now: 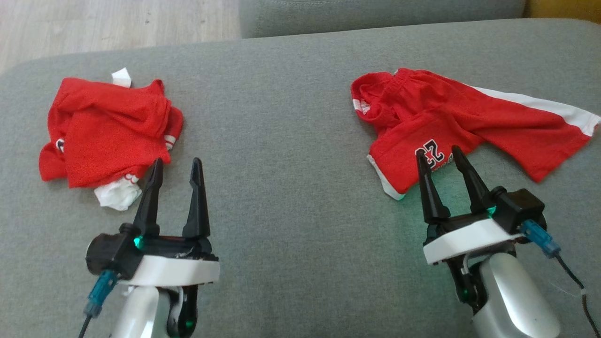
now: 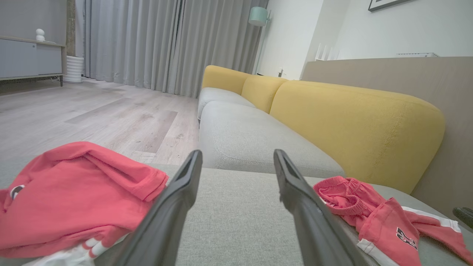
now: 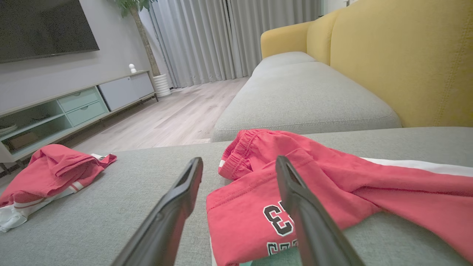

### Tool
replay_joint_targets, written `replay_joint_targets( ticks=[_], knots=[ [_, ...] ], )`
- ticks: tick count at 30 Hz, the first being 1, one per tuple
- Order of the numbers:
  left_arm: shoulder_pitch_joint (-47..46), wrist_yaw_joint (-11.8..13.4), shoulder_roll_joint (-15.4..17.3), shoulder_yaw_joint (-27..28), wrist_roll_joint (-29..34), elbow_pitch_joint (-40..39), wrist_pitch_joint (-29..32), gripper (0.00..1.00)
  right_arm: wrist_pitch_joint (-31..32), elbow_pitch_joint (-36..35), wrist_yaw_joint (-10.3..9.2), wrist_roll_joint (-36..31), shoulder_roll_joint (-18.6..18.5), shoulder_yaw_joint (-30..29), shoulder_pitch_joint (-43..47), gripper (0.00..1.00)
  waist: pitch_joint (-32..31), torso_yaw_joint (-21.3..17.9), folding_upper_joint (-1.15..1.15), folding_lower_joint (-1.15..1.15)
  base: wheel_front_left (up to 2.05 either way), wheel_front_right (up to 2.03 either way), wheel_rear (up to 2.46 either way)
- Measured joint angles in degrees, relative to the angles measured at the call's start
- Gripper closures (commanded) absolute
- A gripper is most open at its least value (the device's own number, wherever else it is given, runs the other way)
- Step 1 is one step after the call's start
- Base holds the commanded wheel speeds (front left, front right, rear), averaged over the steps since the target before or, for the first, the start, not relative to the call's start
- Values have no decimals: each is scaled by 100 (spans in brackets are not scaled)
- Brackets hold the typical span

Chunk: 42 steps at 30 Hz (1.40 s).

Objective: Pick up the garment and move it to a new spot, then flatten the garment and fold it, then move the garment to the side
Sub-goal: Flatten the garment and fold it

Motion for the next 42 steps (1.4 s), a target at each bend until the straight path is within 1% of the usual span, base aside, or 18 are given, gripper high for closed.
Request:
replay_joint_targets(
  ticks=[4, 7, 12, 16, 19, 20, 23, 24, 25, 26, 31, 36, 37, 38, 39, 40, 42],
  knots=[
    [0, 0, 0, -8, 0, 10, 0, 0, 0, -5, 0, -35, 1, -12, -3, 0, 31, 69, 0, 0, 0, 0, 0],
    [-3, -11, 1, -43, 0, 30, 0, 0, -1, 138, 0, -190, 1, -105, -85, 0, 82, 143, 0, 0, 0, 0, 0],
    [-10, -13, 0, -175, -15, 49, 0, 0, 21, 762, 0, -483, 1, -54, -409, 0, 196, 307, 0, 0, 0, 0, 0],
    [-66, -12, 1, -235, -63, 82, 0, 0, 254, 1278, 0, -644, 3, 147, -785, 0, 323, 454, 0, 0, 0, 0, 0],
    [-174, -10, -1, -354, -122, 107, 0, 0, 404, 1684, 0, -795, 0, 157, -1040, 0, 409, 574, 0, 1, 0, 0, 0],
    [-233, -7, -3, -379, -122, 123, 0, 0, 552, 1970, 0, -911, 0, 154, -1172, 0, 458, 653, 0, 1, 0, 0, 0],
    [-256, 21, -1, -401, -159, 144, 0, 0, 650, 2321, 0, -1039, 1, 107, -1299, 0, 501, 760, 0, 1, 0, 0, 0],
    [-256, 22, -1, -408, -174, 149, 0, 0, 660, 2399, 0, -1054, 0, 78, -1337, 3, 508, 788, 0, 1, 0, 0, 0],
    [-256, 25, -1, -411, -179, 149, 0, 0, 664, 2463, 0, -1054, 0, 63, -1388, 63, 510, 809, 0, 0, 0, 0, 0],
    [-256, 26, -1, -412, -179, 149, 0, 0, 664, 2506, 0, -1053, 0, 56, -1433, 100, 508, 821, 0, 1, 0, 0, 0],
    [-254, 44, -1, -403, -179, 156, 0, 0, 550, 2644, 0, -823, -11, 165, -1532, 100, 452, 795, 0, 1, 0, 0, 0],
    [-247, 52, -2, -389, -179, 177, 0, 0, 280, 2515, 0, -349, -14, 608, -1641, 100, 333, 740, 0, 0, 0, 0, 0],
    [-247, 52, -2, -389, -179, 177, 0, 0, 280, 2515, 0, -349, -14, 608, -1641, 100, 333, 740, 0, 0, 0, 0, 0],
    [-237, 52, -2, -385, -179, 180, 0, 0, 199, 2307, 0, -70, -21, 886, -1773, 100, 270, 727, 0, 1, 0, 0, 0],
    [-233, 52, -2, -381, -179, 180, 0, 0, 174, 2183, 0, 94, -24, 1046, -1866, 100, 234, 724, 0, 0, 0, 0, 0],
    [-233, 52, -2, -381, -179, 180, 0, 0, 174, 2183, 0, 94, -24, 1046, -1866, 100, 234, 724, 0, 0, 0, 0, 0],
    [-229, 53, -2, -369, -179, 181, 0, 0, 115, 1909, 0, 368, -32, 1384, -2080, 100, 158, 725, 0, 1, 0, 0, 0]
  ],
)
